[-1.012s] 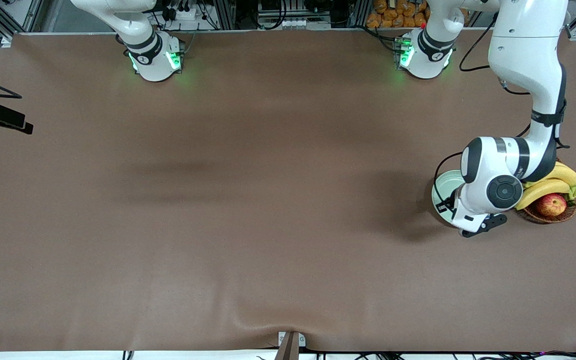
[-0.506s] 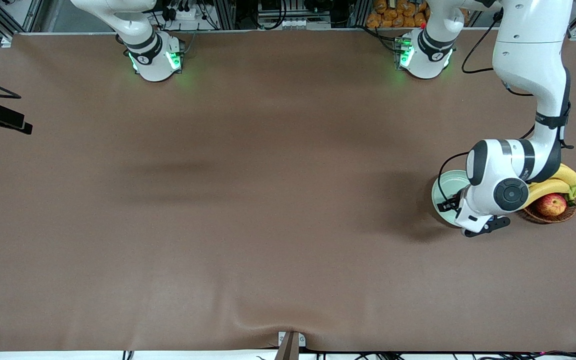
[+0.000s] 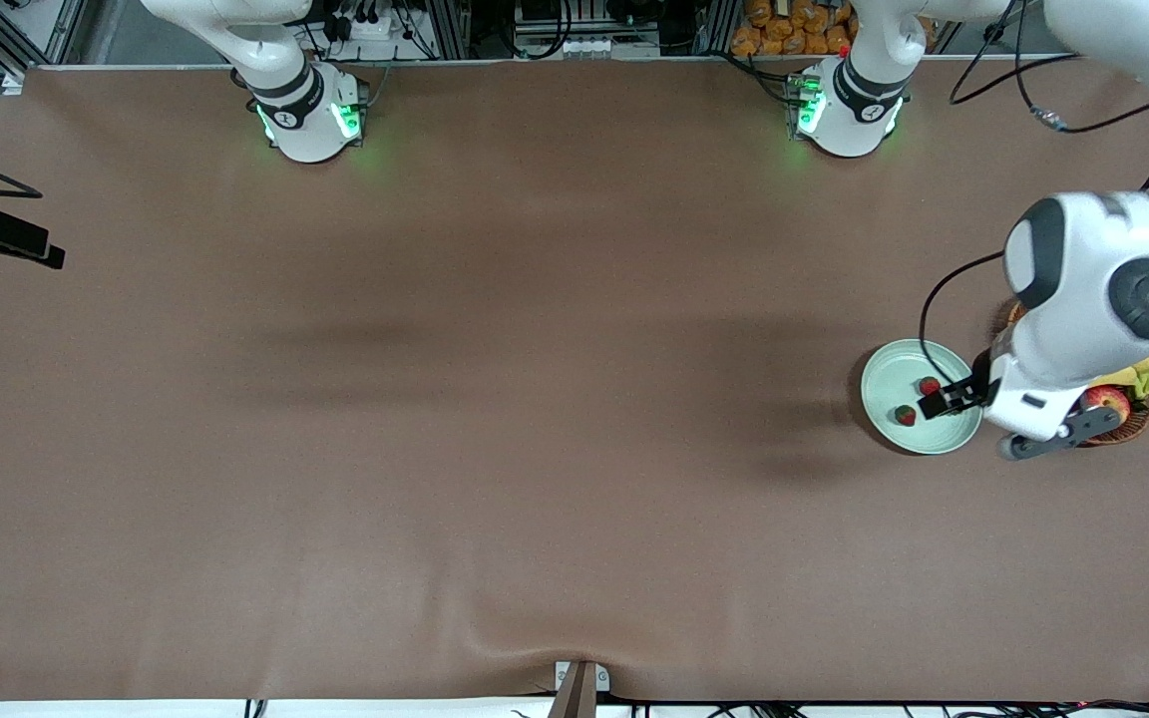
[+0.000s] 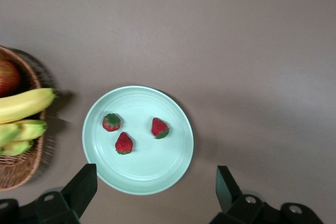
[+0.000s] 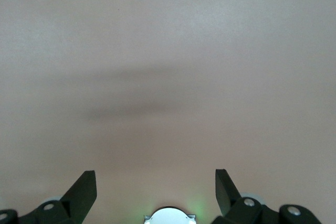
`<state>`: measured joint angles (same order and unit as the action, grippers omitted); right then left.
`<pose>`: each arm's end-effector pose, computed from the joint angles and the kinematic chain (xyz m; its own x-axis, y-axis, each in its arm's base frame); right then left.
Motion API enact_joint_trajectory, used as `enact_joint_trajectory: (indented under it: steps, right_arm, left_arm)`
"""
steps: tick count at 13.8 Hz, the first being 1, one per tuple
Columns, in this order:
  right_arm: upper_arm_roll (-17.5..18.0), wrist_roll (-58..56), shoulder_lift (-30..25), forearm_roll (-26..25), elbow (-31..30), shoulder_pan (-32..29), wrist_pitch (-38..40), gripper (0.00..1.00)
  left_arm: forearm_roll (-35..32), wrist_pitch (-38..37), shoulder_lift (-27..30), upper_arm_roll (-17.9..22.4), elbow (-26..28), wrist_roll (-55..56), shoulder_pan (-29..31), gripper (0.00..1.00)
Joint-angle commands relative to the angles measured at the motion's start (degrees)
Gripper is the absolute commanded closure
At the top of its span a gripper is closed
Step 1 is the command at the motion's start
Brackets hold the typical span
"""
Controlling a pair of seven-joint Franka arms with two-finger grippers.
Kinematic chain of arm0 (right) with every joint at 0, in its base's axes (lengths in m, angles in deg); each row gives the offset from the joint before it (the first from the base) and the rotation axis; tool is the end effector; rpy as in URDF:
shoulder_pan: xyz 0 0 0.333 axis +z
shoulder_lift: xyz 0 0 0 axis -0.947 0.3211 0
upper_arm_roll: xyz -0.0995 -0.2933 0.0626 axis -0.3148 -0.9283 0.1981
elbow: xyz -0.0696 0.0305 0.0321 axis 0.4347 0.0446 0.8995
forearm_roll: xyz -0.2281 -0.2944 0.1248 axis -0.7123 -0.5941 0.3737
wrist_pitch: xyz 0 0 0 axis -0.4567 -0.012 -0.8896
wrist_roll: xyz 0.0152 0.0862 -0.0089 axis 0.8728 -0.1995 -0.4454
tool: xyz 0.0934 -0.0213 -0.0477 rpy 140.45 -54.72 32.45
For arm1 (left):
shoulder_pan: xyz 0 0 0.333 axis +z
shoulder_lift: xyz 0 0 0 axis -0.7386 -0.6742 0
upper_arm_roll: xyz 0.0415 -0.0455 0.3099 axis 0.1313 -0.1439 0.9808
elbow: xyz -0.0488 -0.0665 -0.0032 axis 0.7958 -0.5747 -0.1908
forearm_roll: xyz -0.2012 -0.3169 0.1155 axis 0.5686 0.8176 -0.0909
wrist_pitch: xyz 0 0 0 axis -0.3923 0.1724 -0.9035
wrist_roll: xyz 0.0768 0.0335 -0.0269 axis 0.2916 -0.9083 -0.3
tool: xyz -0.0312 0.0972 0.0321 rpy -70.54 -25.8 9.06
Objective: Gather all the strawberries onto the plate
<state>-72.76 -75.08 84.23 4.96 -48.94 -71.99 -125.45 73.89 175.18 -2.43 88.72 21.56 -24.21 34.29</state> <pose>0.5585 -0.0583 0.6266 0.9864 -0.0609 -0.1525 -0.0682 -0.9968 -0.0428 0.6216 -0.0374 0.4123 0.9546 0.2943 0.0453 0.2968 -0.9527 -0.0655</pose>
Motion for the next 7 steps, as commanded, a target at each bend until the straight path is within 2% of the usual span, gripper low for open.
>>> enact_joint_trajectory:
  steps: [1, 4, 6, 7]
  right_arm:
    - [0.6, 0.5, 0.1, 0.4, 0.3, -1.0, 0.0, 0.0]
    - [0.6, 0.6, 0.0, 0.5, 0.3, -0.9, -0.5, 0.0]
    - [0.6, 0.6, 0.1, 0.5, 0.3, -0.9, -0.5, 0.0]
    - [0.6, 0.6, 0.1, 0.5, 0.3, -0.9, -0.5, 0.0]
  left_arm:
    - [0.8, -1.6, 5.1, -0.3, 0.9, -2.0, -0.5, 0.0]
    - [0.2, -5.4, 8.8, -4.3, -1.4, -2.3, 0.1, 0.0]
    - [0.2, -11.6, 9.0, -8.8, -5.7, -4.9, 2.9, 0.0]
    - [0.2, -13.7, 10.0, -10.8, -6.1, -6.3, 4.8, 0.0]
